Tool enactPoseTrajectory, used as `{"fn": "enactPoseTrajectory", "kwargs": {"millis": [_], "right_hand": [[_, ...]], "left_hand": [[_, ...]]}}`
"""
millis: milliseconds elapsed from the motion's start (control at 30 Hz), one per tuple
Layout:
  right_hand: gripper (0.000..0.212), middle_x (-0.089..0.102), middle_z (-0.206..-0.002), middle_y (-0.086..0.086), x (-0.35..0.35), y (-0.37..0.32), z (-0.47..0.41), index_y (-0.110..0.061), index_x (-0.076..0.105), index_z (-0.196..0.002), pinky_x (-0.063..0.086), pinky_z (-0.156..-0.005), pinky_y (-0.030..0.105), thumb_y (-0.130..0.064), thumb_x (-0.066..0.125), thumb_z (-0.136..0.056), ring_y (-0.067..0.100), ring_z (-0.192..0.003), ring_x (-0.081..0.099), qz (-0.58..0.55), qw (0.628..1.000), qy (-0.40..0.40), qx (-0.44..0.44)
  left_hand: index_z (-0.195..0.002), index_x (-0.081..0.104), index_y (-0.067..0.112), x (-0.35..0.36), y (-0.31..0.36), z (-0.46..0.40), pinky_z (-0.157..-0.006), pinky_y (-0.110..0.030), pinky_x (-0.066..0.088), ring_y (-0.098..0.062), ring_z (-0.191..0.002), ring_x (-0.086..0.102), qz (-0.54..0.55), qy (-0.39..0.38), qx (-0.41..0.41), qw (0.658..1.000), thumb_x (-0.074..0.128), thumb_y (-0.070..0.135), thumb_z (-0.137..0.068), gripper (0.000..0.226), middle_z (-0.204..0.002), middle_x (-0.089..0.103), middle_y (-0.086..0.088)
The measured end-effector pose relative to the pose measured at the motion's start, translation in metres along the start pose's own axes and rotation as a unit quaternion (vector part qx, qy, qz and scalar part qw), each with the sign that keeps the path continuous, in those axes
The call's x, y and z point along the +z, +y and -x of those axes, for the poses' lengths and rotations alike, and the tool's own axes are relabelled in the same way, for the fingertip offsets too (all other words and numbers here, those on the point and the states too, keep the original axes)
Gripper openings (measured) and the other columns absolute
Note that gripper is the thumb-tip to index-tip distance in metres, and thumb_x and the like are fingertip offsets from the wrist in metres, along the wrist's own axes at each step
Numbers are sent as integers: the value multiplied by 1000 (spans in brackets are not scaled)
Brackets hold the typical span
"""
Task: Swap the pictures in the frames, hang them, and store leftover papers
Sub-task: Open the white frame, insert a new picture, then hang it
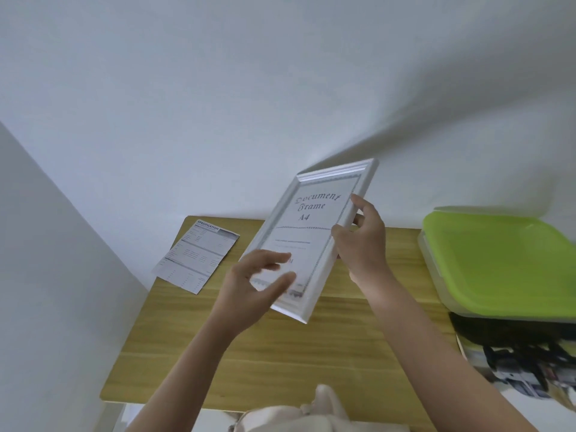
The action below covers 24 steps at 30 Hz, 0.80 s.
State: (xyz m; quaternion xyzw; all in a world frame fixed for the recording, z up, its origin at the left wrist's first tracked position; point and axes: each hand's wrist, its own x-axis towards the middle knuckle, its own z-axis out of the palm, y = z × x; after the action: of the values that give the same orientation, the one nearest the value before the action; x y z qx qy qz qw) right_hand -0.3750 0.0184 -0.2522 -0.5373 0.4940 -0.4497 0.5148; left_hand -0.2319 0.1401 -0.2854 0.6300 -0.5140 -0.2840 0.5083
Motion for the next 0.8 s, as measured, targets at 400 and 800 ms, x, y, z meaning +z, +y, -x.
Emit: {"fn": "enactPoseTrajectory", "kwargs": {"millis": [400, 800], "right_hand": [[72, 71, -94, 2, -67, 11, -10, -36, 65, -106, 46, -79, 42, 21, 33, -75, 25, -85, 58, -122, 992, -30, 7], [66, 66, -103, 10, -127, -44, -55, -26, 61, -119, 49, -83, 37, 20, 36, -78, 24, -89, 59, -213, 972, -67, -75]], "left_hand": [[-116, 55, 8, -17, -38, -16, -92, -46, 49, -32, -98, 63, 135, 5, -181, 974, 55, 1, -88, 29, -101, 70, -8], [-114, 59, 13, 21, 48, -60, -69, -28, 55, -16, -75, 63, 187, 65, 0, 980, 58, 7, -78, 36, -85, 69, -4]]}}
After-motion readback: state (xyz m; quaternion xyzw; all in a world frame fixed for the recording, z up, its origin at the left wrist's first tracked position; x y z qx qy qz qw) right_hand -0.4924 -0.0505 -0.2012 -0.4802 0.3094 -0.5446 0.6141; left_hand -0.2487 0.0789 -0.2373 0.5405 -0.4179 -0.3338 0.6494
